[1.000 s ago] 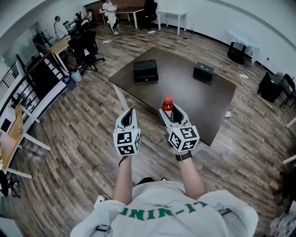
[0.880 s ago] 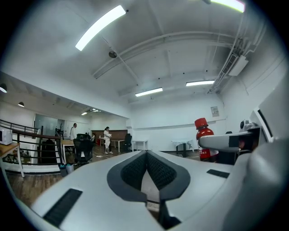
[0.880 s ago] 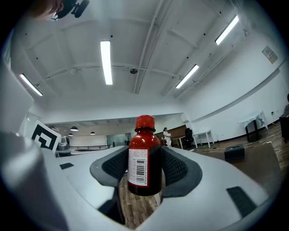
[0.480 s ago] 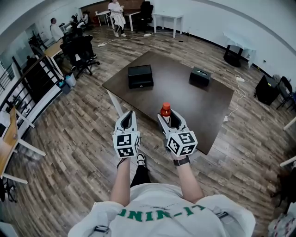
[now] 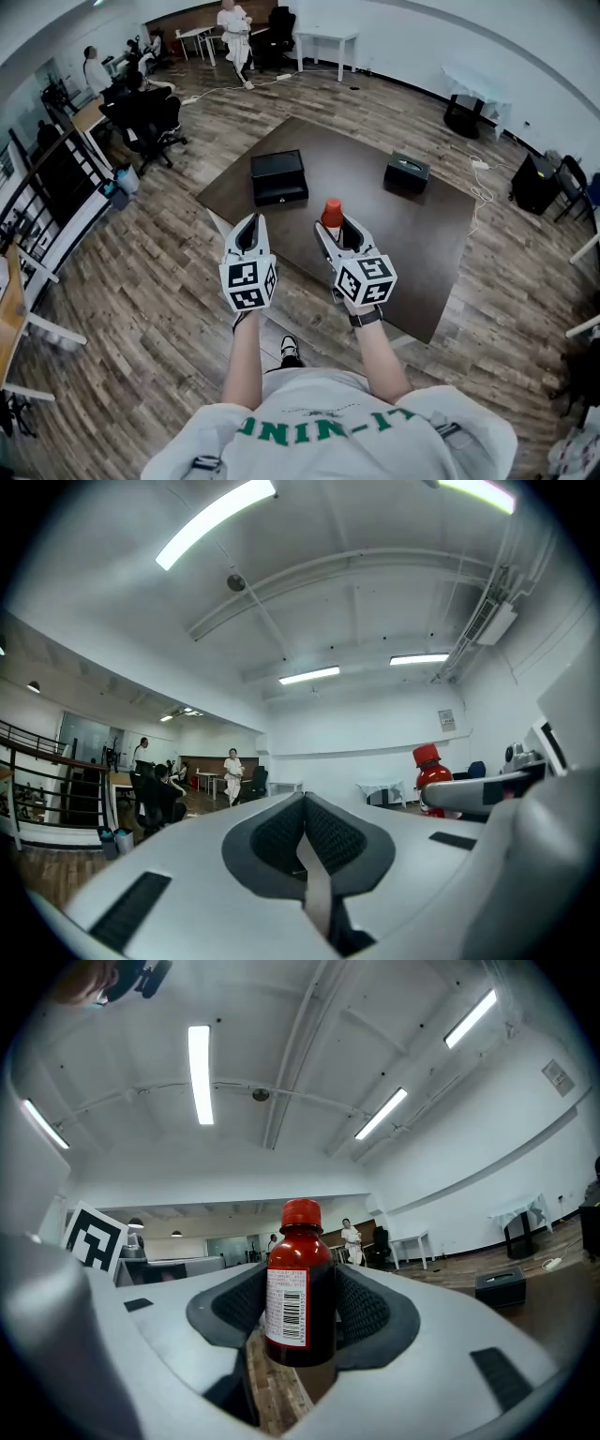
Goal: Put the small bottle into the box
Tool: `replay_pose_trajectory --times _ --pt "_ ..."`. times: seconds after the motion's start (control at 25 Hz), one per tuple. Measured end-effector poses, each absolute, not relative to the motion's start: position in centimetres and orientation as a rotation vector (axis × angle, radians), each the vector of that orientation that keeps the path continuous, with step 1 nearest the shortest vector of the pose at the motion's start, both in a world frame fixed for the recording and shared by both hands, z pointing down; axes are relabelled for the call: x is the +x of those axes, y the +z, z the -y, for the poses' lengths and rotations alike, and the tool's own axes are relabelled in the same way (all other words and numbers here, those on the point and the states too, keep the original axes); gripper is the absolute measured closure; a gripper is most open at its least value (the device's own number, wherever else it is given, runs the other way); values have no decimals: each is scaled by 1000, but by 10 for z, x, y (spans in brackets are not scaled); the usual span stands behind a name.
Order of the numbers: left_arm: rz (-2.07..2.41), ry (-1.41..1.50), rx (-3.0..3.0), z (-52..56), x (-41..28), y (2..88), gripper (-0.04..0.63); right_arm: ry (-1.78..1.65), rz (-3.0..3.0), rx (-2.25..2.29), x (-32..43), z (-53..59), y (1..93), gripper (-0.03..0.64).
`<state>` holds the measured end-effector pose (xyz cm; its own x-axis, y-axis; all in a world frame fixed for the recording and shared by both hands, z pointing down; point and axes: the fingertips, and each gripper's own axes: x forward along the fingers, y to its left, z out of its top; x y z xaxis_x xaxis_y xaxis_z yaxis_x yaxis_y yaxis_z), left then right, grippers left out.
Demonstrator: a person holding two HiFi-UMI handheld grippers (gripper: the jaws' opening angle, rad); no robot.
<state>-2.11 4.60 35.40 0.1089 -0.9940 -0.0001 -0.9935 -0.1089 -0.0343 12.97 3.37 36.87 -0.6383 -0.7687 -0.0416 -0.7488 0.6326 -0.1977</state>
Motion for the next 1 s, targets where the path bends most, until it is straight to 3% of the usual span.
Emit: replay_pose_trajectory --times 0.52,1.0 --pt "-2029 -18 -2392 110 -105 358 583 -260 -2733 -1333 36 119 374 385" --pt "-2144 -36 -2448 212 -175 420 583 -355 -2849 -1344 -42 225 426 385"
